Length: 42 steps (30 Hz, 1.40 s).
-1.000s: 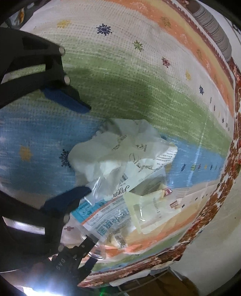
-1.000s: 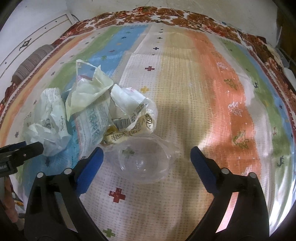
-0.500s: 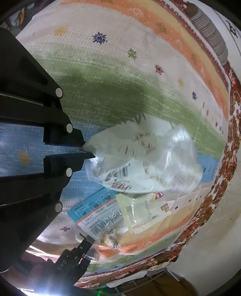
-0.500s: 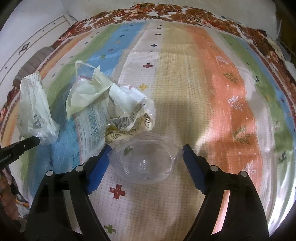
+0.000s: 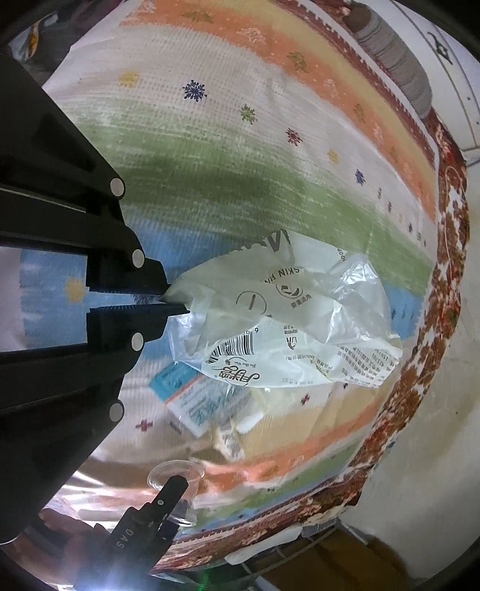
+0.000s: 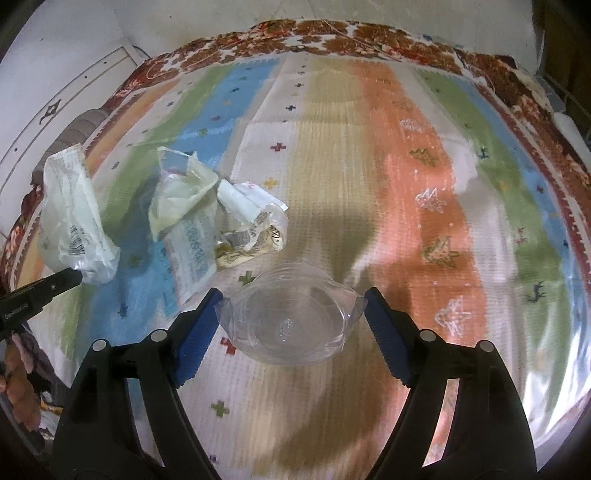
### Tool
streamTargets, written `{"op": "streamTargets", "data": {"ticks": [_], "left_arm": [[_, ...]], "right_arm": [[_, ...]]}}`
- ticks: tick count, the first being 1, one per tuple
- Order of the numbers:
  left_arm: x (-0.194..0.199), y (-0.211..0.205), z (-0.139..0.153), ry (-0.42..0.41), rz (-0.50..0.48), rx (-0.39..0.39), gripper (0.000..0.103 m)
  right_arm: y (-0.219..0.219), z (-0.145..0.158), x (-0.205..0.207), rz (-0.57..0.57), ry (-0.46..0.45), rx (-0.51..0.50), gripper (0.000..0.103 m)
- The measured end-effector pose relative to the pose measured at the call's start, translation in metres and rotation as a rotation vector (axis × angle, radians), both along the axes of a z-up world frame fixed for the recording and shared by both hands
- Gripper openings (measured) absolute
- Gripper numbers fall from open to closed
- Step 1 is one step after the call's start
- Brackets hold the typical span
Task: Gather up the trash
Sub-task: 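Carry the white bag in the left tool and the clear container in the right tool over the bin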
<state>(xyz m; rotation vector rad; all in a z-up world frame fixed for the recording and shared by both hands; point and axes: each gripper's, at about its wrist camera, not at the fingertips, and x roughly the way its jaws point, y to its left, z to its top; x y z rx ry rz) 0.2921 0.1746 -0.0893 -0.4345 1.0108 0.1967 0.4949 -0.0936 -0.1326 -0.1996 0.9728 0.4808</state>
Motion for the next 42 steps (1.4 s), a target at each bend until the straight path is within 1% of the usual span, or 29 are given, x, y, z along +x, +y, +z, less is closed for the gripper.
{"op": "streamTargets", "data": {"ticks": [4, 8, 12, 15, 18, 21, 24, 27, 32, 33, 38, 42], "left_arm": [[-0.006, -0.013, 0.01, 0.013, -0.022, 0.016, 0.003], [-0.014, -0.023, 0.02, 0.009, -0.044, 0.014, 0.003], [-0.023, -0.032, 0.035, -0.018, -0.066, -0.009, 0.003], [-0.028, -0.038, 0.046, -0.037, -0.077, -0.007, 0.003], [-0.033, -0.046, 0.057, -0.052, -0.096, 0.02, 0.003], [-0.039, -0.051, 0.063, -0.063, -0.105, 0.007, 0.003], [-0.047, -0.056, 0.069, -0.074, -0.098, -0.002, 0.003], [-0.053, -0.058, 0.071, -0.062, -0.081, -0.008, 0.003], [-0.064, -0.061, 0.07, -0.041, -0.049, -0.037, 0.003], [-0.067, -0.062, 0.071, -0.046, -0.051, -0.052, 0.003], [-0.078, -0.076, 0.073, -0.047, -0.078, -0.056, 0.003], [-0.091, -0.076, 0.083, -0.08, -0.057, -0.084, 0.003]], "right_arm": [[-0.004, 0.016, -0.014, 0.012, -0.023, -0.001, 0.074], [-0.009, 0.026, -0.03, 0.023, -0.037, 0.004, 0.074], [-0.017, 0.036, -0.048, 0.031, -0.051, 0.005, 0.074], [-0.026, 0.045, -0.061, 0.032, -0.049, 0.038, 0.074], [-0.031, 0.054, -0.074, 0.043, -0.053, 0.057, 0.074], [-0.033, 0.065, -0.09, 0.067, -0.072, 0.061, 0.074], [-0.035, 0.074, -0.103, 0.088, -0.108, 0.042, 0.074], [-0.039, 0.083, -0.113, 0.098, -0.128, 0.047, 0.074], [-0.046, 0.088, -0.125, 0.105, -0.121, 0.075, 0.074], [-0.046, 0.088, -0.128, 0.109, -0.12, 0.076, 0.074], [-0.052, 0.09, -0.143, 0.125, -0.118, 0.084, 0.074], [-0.055, 0.093, -0.154, 0.131, -0.122, 0.093, 0.074]]}}
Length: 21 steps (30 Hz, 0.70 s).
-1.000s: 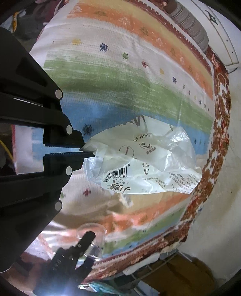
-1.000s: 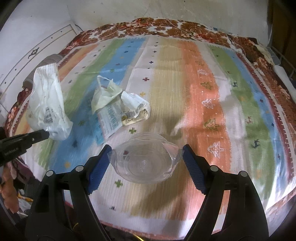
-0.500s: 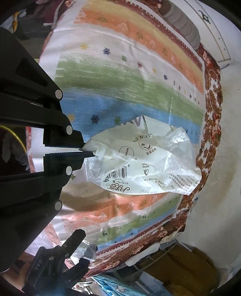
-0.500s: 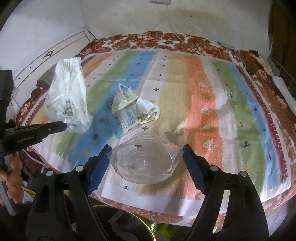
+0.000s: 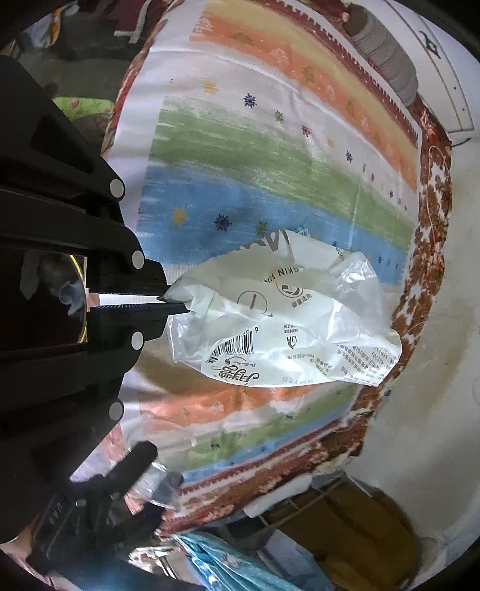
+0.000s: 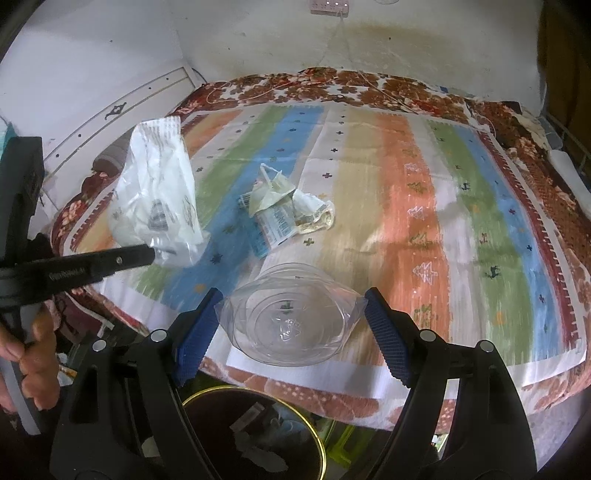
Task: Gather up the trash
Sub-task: 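Carry the white bag in the left tool and the clear container in the right tool over the bin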
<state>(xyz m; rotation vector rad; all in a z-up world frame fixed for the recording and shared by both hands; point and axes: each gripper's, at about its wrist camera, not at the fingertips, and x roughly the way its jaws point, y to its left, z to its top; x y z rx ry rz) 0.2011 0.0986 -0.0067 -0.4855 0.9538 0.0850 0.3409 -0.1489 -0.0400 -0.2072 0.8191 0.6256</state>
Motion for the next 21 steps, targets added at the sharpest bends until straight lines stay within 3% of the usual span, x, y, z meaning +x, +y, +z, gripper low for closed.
{"op": "streamTargets", "data": {"ticks": [7, 16, 21], "left_arm": [[-0.021, -0.001, 0.004, -0.012, 0.027, 0.002, 0.003], [-0.044, -0.019, 0.004, -0.012, -0.004, 0.062, 0.003], [-0.06, -0.016, -0.009, 0.01, 0.037, -0.003, 0.003]], "right_arm": [[-0.014, 0.006, -0.017, 0.008, -0.006, 0.026, 0.074], [-0.026, 0.005, -0.037, 0.014, 0.013, 0.063, 0.074], [-0.029, 0.0, -0.051, 0.026, 0.011, 0.052, 0.074]]}}
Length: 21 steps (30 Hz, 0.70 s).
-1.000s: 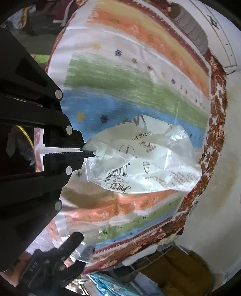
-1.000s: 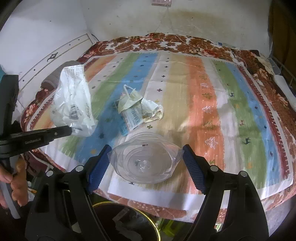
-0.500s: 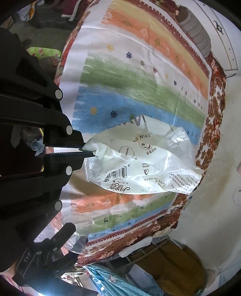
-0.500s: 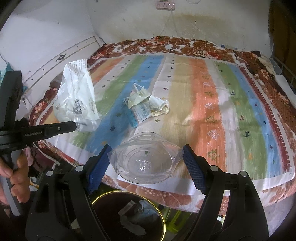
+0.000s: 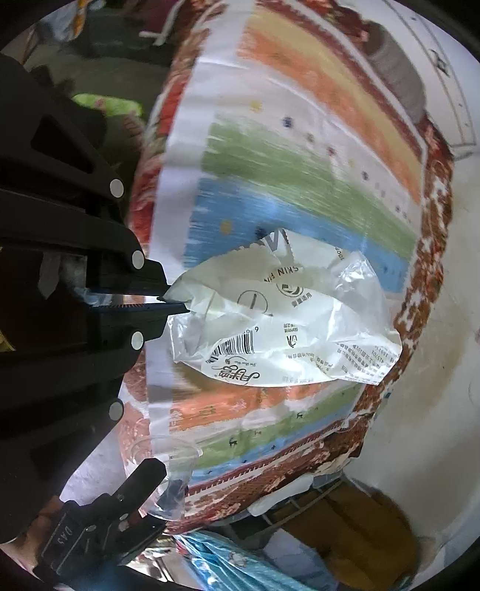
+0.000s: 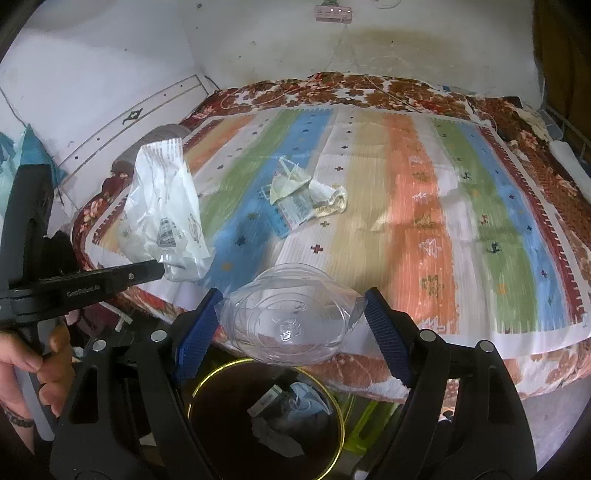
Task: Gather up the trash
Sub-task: 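Carry the white bag in the left tool and the clear container in the right tool over the bin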
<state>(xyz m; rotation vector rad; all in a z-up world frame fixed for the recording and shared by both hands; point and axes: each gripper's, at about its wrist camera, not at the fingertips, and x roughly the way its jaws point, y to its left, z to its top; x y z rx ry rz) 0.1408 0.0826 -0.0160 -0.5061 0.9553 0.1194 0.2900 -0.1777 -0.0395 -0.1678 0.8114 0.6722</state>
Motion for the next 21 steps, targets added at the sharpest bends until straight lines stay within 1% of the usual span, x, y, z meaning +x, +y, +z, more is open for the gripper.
{"op": "streamTargets", "data": {"ticks": [8, 11, 14, 19, 21], "left_arm": [[-0.022, -0.013, -0.013, 0.028, -0.015, -0.01, 0.003], [-0.029, -0.024, -0.021, 0.05, -0.035, 0.013, 0.003], [-0.036, -0.032, -0.031, 0.075, -0.05, 0.018, 0.003], [-0.047, -0.04, -0.05, 0.133, -0.055, 0.021, 0.003], [-0.051, -0.043, -0.055, 0.146, -0.059, 0.024, 0.003]], "right_arm": [[-0.004, -0.012, -0.018, 0.012, 0.019, -0.013, 0.074], [-0.007, -0.018, -0.025, 0.011, 0.034, -0.015, 0.074], [-0.011, -0.025, -0.031, 0.01, 0.044, -0.027, 0.074], [-0.018, -0.049, -0.04, 0.002, 0.109, -0.064, 0.074], [-0.019, -0.056, -0.044, 0.002, 0.12, -0.078, 0.074]]}}
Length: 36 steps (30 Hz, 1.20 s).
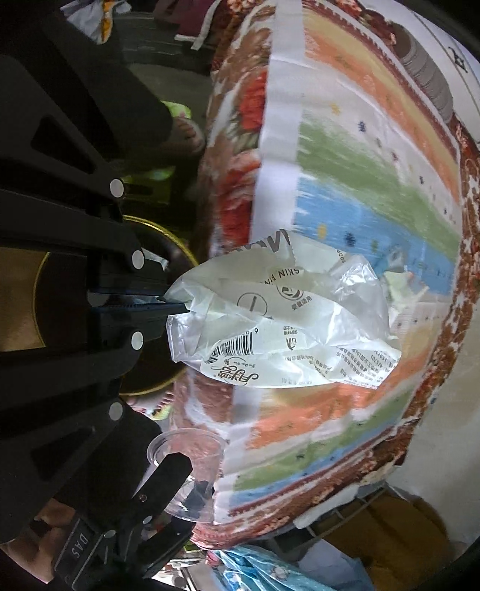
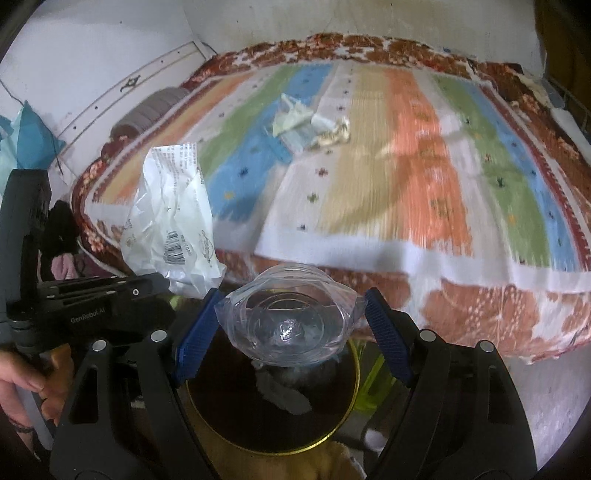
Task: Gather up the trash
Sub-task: 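Carry the white bag in the left tool and the clear container in the right tool over the bin, then open the left tool to drop the white bag while the right tool releases the container into the bin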
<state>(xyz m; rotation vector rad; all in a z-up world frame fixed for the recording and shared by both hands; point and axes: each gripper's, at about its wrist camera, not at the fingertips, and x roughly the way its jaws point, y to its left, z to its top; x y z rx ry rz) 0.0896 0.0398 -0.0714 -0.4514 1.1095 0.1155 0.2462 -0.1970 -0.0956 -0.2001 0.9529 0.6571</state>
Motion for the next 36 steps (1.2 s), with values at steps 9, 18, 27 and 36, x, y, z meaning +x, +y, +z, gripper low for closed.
{"op": "streamTargets", "data": {"ticks": [9, 18, 27, 36], "left_arm": [[-0.017, -0.016, -0.029, 0.081, -0.01, -0.005, 0.003], [-0.028, -0.022, -0.056, 0.155, 0.009, -0.054, 0.003], [-0.036, -0.033, -0.08, 0.231, 0.011, -0.072, 0.003], [-0.036, -0.036, -0.094, 0.282, 0.016, -0.069, 0.005]], "right_arm": [[-0.003, -0.028, -0.016, 0.003, 0.054, -0.043, 0.074], [-0.007, -0.043, -0.022, -0.005, 0.11, -0.055, 0.074], [-0.014, -0.075, -0.026, -0.049, 0.23, -0.056, 0.074], [-0.012, -0.094, -0.027, -0.075, 0.272, -0.086, 0.075]]}}
